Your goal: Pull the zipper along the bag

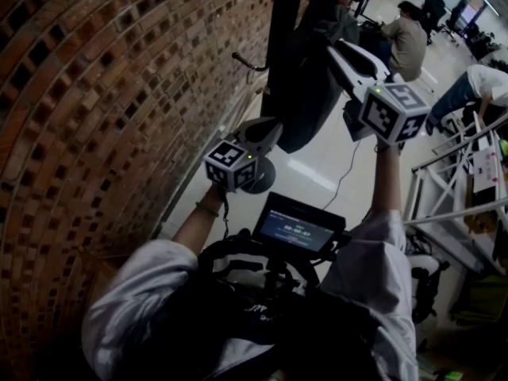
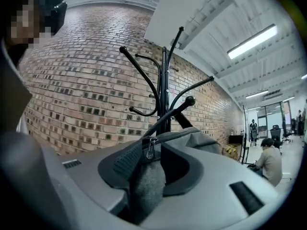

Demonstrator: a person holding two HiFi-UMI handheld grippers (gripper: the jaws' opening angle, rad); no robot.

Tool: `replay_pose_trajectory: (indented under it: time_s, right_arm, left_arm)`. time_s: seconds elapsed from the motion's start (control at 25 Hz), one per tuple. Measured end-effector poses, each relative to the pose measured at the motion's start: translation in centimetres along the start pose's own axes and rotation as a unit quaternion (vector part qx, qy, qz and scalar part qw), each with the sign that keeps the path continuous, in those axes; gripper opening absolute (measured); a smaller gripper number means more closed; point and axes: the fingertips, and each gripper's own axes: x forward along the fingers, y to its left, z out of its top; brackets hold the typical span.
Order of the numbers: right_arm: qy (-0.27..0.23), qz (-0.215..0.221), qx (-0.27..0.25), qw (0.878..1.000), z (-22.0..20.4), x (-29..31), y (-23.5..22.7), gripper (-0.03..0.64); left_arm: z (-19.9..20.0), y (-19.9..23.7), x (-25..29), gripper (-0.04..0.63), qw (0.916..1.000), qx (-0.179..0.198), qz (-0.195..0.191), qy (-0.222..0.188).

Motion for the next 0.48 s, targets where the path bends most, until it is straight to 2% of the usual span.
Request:
replay_pose_trajectory:
  time_s: [0.12,0.32,0.48]
  right_arm:
    - [0.012,0.001,-0.013,1.000,-0.02,0.45,0.24,0.112]
    - [0.026,-0.012,-0.043,0.999,0.31,0.46,0.58,0.026]
    - [0.026,-0.020,-0.066,0.997,0.77,-0.01,0.60,0.025]
  left_arm:
    - [-0.01,-0.07,-0.07,0.017,1.0000,-0.003,0.002,0.005]
    - [-0.12,-0.04,-0.17,0.018,0.9999,-0.010,0.007,0.009]
    - [0.08,-0.14,-0.42,0.017,0.9998,-0.016,0.010,0.012]
